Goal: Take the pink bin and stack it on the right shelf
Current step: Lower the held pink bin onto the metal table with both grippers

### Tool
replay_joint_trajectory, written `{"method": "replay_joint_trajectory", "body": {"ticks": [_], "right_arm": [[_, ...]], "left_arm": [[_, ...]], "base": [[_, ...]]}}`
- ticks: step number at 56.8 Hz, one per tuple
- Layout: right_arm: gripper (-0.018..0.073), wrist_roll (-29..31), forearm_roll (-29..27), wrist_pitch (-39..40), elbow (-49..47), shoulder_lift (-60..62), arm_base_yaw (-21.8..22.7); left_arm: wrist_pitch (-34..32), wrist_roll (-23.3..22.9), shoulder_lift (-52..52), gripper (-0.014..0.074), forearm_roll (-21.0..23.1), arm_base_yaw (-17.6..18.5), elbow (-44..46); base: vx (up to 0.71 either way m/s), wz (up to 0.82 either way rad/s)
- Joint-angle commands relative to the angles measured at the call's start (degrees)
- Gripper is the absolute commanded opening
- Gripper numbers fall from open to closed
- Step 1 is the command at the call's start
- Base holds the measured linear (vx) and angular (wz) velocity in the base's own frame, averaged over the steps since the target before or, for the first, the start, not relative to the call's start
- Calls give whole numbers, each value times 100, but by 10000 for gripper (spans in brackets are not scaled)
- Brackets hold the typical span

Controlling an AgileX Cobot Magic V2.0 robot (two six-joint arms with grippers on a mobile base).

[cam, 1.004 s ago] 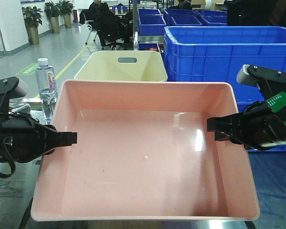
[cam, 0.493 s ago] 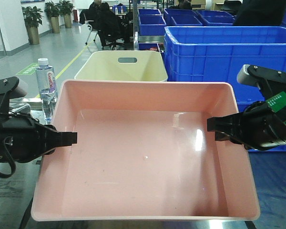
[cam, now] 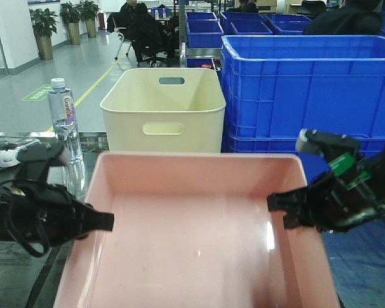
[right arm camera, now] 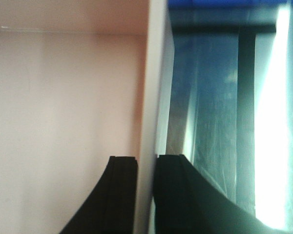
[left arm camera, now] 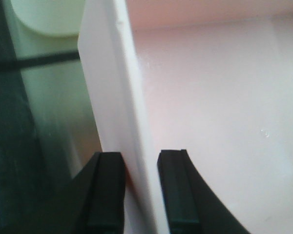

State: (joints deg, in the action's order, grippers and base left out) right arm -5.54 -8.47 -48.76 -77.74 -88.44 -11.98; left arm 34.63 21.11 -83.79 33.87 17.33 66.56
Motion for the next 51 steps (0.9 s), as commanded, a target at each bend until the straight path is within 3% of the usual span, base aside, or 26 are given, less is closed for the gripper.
{"method": "replay_joint_trajectory", "body": {"ticks": [1,10,20,39,44,51], "right_arm": [[-6,49,-540,142,-200,-1,-47],[18,42,-545,-112,-200,-255,-47],[120,42,-526,183,-200,-277,-47],[429,40,-532,308,-200,-270,-47],[439,45,-526,431,-200,-215,-47],[408,45,-416,621,-200,3,-47]], "left_arm": [[186,79,23,2,536,114,222],[230,57,-264,36,536,114,222],[86,-8,-283,134,530,114,222],[3,-33,-249,502,536,114,222],[3,-33,-230,563,541,114,222],[-72,-26,-100,575,535,114,226]], "base": [[0,0],[0,0],[0,0],[0,0],[0,0],[0,0]]}}
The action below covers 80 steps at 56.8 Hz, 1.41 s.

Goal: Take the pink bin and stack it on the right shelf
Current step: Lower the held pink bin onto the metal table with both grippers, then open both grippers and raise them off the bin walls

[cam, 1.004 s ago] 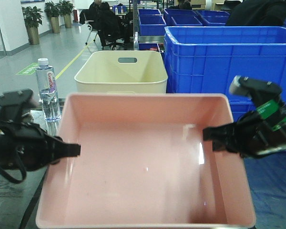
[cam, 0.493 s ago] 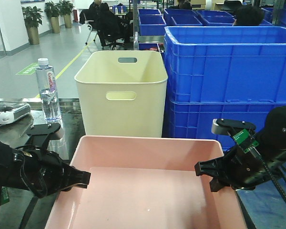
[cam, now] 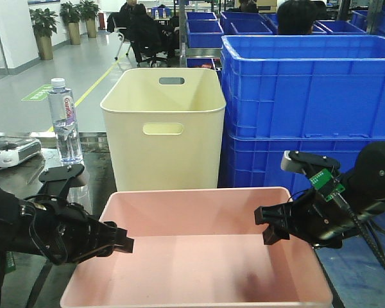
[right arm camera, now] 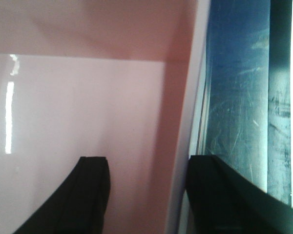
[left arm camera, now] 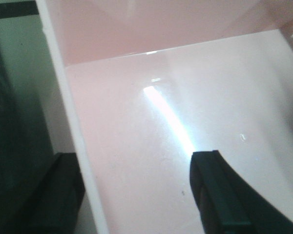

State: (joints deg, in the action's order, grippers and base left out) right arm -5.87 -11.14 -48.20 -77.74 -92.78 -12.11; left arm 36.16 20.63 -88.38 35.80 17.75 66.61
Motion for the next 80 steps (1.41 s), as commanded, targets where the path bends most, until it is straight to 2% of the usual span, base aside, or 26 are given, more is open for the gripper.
{"method": "replay_joint_trajectory", "body": {"ticks": [1,7,17,25,32,41,44,48,54,61,67,69,80], "right_arm": [[404,79,-142,574,-200,466,-34],[375,96,-49,580,-200,649,-34],[375,93,761,393,-200,908,-34],[379,49,1114,283,-200,1199,-34],[379,6,1050,209,-200,1271,-34],[379,-40,1058,-328,-200,1344,-34],[373,-54,1064,-279,-200,1467,-34],[356,-54,1064,67,-200,1693,-34],[301,-54,999,494,-200,2091,-34],[165,-49,977,567,-200,2452,-34],[7,-49,993,567,-200,2564,-34],[-15,-49,986,562,-200,2569,-34],[-15,-55,950,499,-200,2569,-34]], "left_arm": [[-243,22,386,575,343,72,221],[-483,22,604,573,338,72,221],[-871,40,1074,573,276,72,221],[-971,32,1413,573,14,72,221],[-894,32,1457,573,-106,72,221],[-385,18,1610,572,-106,72,221],[-363,54,1722,556,-112,72,221],[-423,294,1926,505,-111,72,221],[-624,677,2290,385,-111,72,221],[-746,821,2610,189,-111,72,221],[-816,788,2816,0,-105,72,221],[-910,788,2851,-11,-100,72,221],[-947,784,2872,-9,-107,72,221]], "base": [[0,0],[0,0],[0,0],[0,0],[0,0],[0,0],[0,0],[0,0],[0,0],[0,0],[0,0],[0,0],[0,0]]}}
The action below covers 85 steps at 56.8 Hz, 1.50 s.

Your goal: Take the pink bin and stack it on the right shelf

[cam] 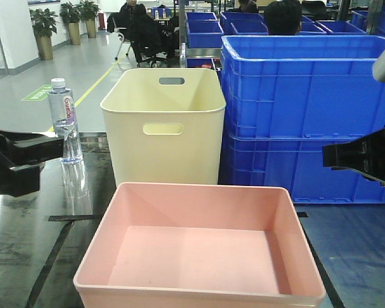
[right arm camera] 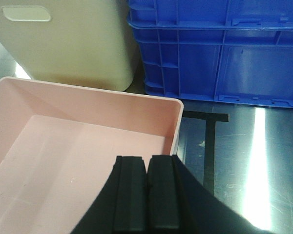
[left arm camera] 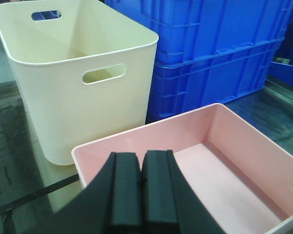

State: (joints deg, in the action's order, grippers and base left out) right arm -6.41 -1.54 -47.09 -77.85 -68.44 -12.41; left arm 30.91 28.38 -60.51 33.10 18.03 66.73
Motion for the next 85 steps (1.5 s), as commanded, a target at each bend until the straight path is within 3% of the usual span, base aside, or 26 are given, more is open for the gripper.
{"method": "replay_joint_trajectory", "body": {"ticks": [1,21,29,40,48,52,63,74,78,85], "right_arm": [[-15,0,-10,387,-189,136,-3],[-13,0,-10,409,-189,131,-3],[-13,0,-10,409,-189,131,-3],[-13,0,-16,409,-189,131,-3],[-13,0,-10,403,-189,131,-3],[-13,0,-10,403,-189,131,-3],[-13,0,-10,403,-189,131,-3],[-13,0,-10,403,-189,131,-3],[-13,0,-10,378,-189,131,-3],[-13,0,-10,365,-189,131,-3]], "left_arm": [[-414,8,85,-9,163,44,209],[-400,8,85,-9,154,44,189],[-407,-107,377,-8,-521,44,57],[-1175,-1262,1762,-8,-1914,-91,-1615],[-1729,-2700,2919,-8,-2942,-556,-3148],[-1900,-3180,3486,-8,-3310,-809,-3866],[-2040,-3435,4875,-8,-3450,-1341,-5282],[-2629,-3435,6235,-8,-3432,-1445,-6550],[-3126,-3443,6140,-8,-3430,-1445,-6925],[-2742,-3443,5964,-8,-3430,-1445,-6859]], "base": [[0,0],[0,0],[0,0],[0,0],[0,0],[0,0],[0,0],[0,0],[0,0],[0,0]]}}
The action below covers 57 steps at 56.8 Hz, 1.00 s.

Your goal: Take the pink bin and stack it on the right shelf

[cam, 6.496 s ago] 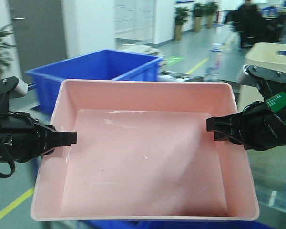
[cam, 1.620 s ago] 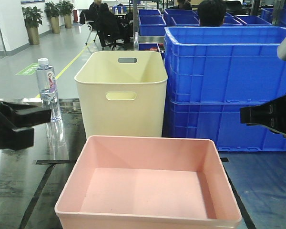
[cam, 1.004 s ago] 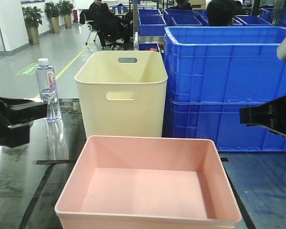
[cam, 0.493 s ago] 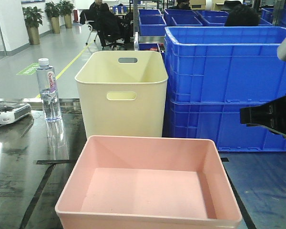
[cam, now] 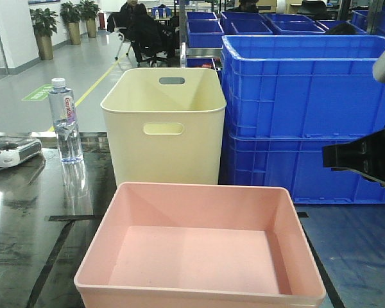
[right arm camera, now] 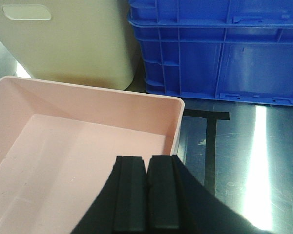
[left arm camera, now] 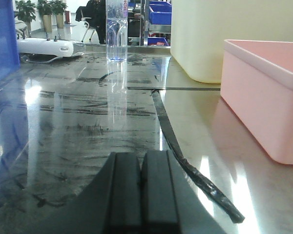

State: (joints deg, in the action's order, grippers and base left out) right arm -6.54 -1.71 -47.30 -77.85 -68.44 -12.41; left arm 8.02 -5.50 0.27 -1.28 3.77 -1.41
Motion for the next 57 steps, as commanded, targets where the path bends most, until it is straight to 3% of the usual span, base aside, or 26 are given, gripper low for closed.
{"method": "replay_joint_trajectory", "body": {"ticks": [1,30,37,43,51,57], "right_arm": [[-13,13,7,391,-189,131,-3],[-13,17,7,391,-178,131,-3],[-11,244,415,602,111,465,-3],[-11,331,601,1484,1136,1370,162],[-11,331,320,3119,3203,2689,858],[-11,543,637,4103,4674,3742,1202]], "left_arm": [[-434,-55,-128,-8,8,-19,-52],[-344,-55,-150,-8,8,-19,-57],[-344,-55,-150,-8,8,-19,-57],[-344,-55,-150,-8,8,-19,-57],[-344,-55,-150,-8,8,-19,-57],[-344,-55,-150,-8,8,-19,-57]], "base": [[0,0],[0,0],[0,0],[0,0],[0,0],[0,0]]}}
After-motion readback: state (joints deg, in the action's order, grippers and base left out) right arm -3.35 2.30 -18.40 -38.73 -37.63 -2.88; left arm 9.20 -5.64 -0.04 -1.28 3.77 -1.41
